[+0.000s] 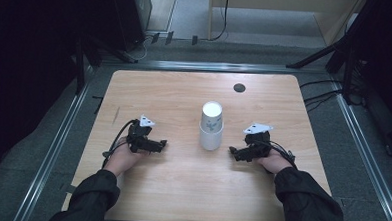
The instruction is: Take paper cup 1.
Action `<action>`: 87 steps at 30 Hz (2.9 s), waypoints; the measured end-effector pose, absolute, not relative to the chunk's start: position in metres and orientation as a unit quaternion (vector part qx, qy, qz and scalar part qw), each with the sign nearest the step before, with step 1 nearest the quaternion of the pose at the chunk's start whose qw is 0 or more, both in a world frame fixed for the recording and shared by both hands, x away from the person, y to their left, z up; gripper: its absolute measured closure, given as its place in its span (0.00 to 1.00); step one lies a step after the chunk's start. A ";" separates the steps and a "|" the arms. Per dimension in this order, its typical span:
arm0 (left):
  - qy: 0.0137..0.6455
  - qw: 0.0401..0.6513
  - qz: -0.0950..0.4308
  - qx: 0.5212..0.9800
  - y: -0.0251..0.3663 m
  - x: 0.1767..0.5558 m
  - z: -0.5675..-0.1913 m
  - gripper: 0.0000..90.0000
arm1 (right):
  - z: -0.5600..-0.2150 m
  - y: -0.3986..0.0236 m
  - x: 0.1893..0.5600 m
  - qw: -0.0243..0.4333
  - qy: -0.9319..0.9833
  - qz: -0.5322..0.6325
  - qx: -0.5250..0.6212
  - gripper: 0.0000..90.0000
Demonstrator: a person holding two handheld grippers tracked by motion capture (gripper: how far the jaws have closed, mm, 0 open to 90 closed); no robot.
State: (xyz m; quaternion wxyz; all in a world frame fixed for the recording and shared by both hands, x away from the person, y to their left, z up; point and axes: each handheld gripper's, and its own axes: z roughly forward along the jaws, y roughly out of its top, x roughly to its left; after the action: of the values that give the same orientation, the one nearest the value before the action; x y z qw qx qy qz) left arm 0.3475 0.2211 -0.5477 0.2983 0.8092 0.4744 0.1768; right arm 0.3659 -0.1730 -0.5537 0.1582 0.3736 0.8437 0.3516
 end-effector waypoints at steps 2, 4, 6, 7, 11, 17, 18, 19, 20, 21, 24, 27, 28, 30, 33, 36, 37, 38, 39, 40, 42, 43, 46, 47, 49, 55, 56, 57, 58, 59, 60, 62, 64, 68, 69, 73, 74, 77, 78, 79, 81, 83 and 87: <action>0.475 0.299 0.177 0.809 0.221 0.347 -0.548 0.07 | -0.554 -0.173 0.366 0.158 0.844 0.352 0.373 0.00; 0.476 0.298 0.177 0.808 0.221 0.347 -0.548 0.07 | -0.554 -0.173 0.366 0.157 0.844 0.353 0.371 0.00; 0.474 0.298 0.177 0.809 0.221 0.348 -0.548 0.07 | -0.554 -0.174 0.366 0.157 0.845 0.354 0.369 0.00; 0.474 0.298 0.177 0.809 0.221 0.348 -0.548 0.07 | -0.554 -0.174 0.366 0.157 0.845 0.354 0.369 0.00; 0.472 0.299 0.176 0.810 0.221 0.348 -0.548 0.07 | -0.554 -0.175 0.367 0.153 0.848 0.354 0.364 0.00; 0.462 0.295 0.168 0.819 0.218 0.347 -0.547 0.07 | -0.547 -0.178 0.369 0.141 0.836 0.360 0.388 0.16; 0.458 0.290 0.164 0.824 0.216 0.347 -0.546 0.07 | -0.546 -0.179 0.370 0.131 0.839 0.359 0.388 0.16; 0.458 0.290 0.164 0.824 0.216 0.347 -0.546 0.07 | -0.546 -0.179 0.370 0.131 0.839 0.359 0.388 0.16; 0.457 0.286 0.161 0.827 0.214 0.346 -0.545 0.07 | -0.543 -0.179 0.371 0.120 0.845 0.350 0.386 0.16; 0.459 0.282 0.160 0.827 0.213 0.346 -0.544 0.07 | -0.542 -0.179 0.372 0.118 0.847 0.350 0.383 0.16; 0.465 0.278 0.157 0.826 0.212 0.345 -0.542 0.10 | -0.537 -0.177 0.370 0.126 0.848 0.351 0.377 0.15; 0.473 0.280 0.138 0.824 0.213 0.345 -0.538 0.15 | -0.529 -0.176 0.369 0.125 0.841 0.355 0.389 0.15; 0.476 0.283 0.126 0.823 0.214 0.346 -0.536 0.15 | -0.524 -0.176 0.368 0.116 0.840 0.359 0.390 0.15; 0.474 0.295 0.115 0.821 0.216 0.345 -0.532 0.15 | -0.518 -0.177 0.368 0.107 0.842 0.365 0.382 0.15; 0.464 0.315 0.108 0.821 0.220 0.343 -0.520 0.15 | -0.509 -0.179 0.367 0.100 0.839 0.385 0.371 0.15; 0.452 0.336 0.107 0.819 0.224 0.341 -0.511 0.14 | -0.502 -0.180 0.364 0.080 0.842 0.384 0.372 0.15; 0.452 0.336 0.107 0.819 0.224 0.341 -0.511 0.14 | -0.499 -0.180 0.364 0.075 0.842 0.382 0.373 0.15; 0.450 0.338 0.106 0.820 0.225 0.340 -0.508 0.14 | -0.499 -0.180 0.364 0.075 0.842 0.382 0.373 0.15; 0.444 0.343 0.105 0.821 0.226 0.339 -0.503 0.15 | -0.495 -0.180 0.361 0.071 0.845 0.377 0.373 0.20; 0.444 0.343 0.105 0.821 0.226 0.339 -0.503 0.15 | -0.492 -0.180 0.360 0.074 0.846 0.378 0.369 0.21; 0.432 0.351 0.096 0.825 0.229 0.336 -0.496 0.17 | -0.487 -0.179 0.358 0.080 0.848 0.385 0.356 0.26; 0.432 0.351 0.096 0.825 0.229 0.336 -0.496 0.18 | -0.487 -0.179 0.358 0.080 0.848 0.385 0.356 0.26; 0.421 0.348 0.093 0.833 0.229 0.334 -0.495 0.19 | -0.476 -0.177 0.354 0.090 0.850 0.391 0.341 0.31; 0.416 0.344 0.089 0.837 0.229 0.333 -0.495 0.19 | -0.474 -0.176 0.354 0.091 0.850 0.396 0.336 0.33; 0.411 0.337 0.087 0.842 0.228 0.333 -0.495 0.19 | -0.467 -0.177 0.353 0.096 0.849 0.405 0.325 0.37; 0.405 0.349 0.088 0.840 0.229 0.330 -0.489 0.19 | -0.454 -0.179 0.355 0.100 0.844 0.427 0.309 0.46; 0.404 0.350 0.087 0.841 0.229 0.330 -0.489 0.19 | -0.452 -0.179 0.356 0.102 0.844 0.428 0.307 0.48; 0.402 0.350 0.085 0.842 0.229 0.330 -0.489 0.19 | -0.449 -0.179 0.357 0.099 0.845 0.428 0.304 0.50; 0.401 0.348 0.084 0.843 0.229 0.330 -0.489 0.19 | -0.447 -0.178 0.359 0.098 0.847 0.427 0.302 0.50; 0.401 0.346 0.085 0.844 0.229 0.330 -0.489 0.19 | -0.444 -0.177 0.360 0.106 0.848 0.423 0.302 0.55; 0.403 0.349 0.080 0.842 0.230 0.330 -0.488 0.19 | -0.439 -0.174 0.361 0.108 0.853 0.419 0.292 0.59; 0.404 0.351 0.079 0.841 0.231 0.330 -0.488 0.19 | -0.434 -0.170 0.362 0.107 0.853 0.424 0.283 0.60; 0.405 0.352 0.081 0.840 0.231 0.329 -0.487 0.19 | -0.432 -0.169 0.362 0.104 0.852 0.429 0.281 0.62; 0.404 0.358 0.080 0.838 0.233 0.328 -0.485 0.19 | -0.422 -0.161 0.376 0.037 0.862 0.410 0.295 0.62; 0.404 0.358 0.080 0.838 0.233 0.328 -0.485 0.19 | -0.422 -0.161 0.376 0.037 0.862 0.410 0.295 0.62; 0.402 0.359 0.080 0.838 0.234 0.327 -0.484 0.19 | -0.417 -0.155 0.379 0.045 0.873 0.418 0.248 0.49; 0.401 0.360 0.079 0.838 0.234 0.327 -0.484 0.19 | -0.415 -0.153 0.380 0.048 0.877 0.417 0.236 0.42; 0.400 0.363 0.079 0.838 0.234 0.327 -0.483 0.19 | -0.413 -0.151 0.382 0.044 0.879 0.418 0.226 0.39; 0.399 0.364 0.078 0.838 0.234 0.327 -0.483 0.19 | -0.412 -0.148 0.384 0.035 0.880 0.421 0.217 0.36; 0.399 0.365 0.077 0.838 0.234 0.327 -0.483 0.19 | -0.412 -0.148 0.384 0.035 0.880 0.421 0.217 0.36; 0.398 0.366 0.074 0.838 0.233 0.327 -0.483 0.19 | -0.410 -0.144 0.385 0.035 0.885 0.418 0.203 0.34; 0.396 0.366 0.072 0.839 0.233 0.327 -0.482 0.19 | -0.410 -0.139 0.387 0.035 0.887 0.416 0.196 0.31; 0.390 0.372 0.067 0.840 0.230 0.325 -0.480 0.19 | -0.412 -0.128 0.393 0.028 0.894 0.406 0.188 0.28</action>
State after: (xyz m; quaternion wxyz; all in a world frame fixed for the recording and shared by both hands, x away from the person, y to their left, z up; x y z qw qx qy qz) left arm 0.3249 0.2303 -0.4800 0.3723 0.8396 0.3899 0.0669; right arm 0.3925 -0.1275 -0.4125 0.0282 0.1877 0.8940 0.4058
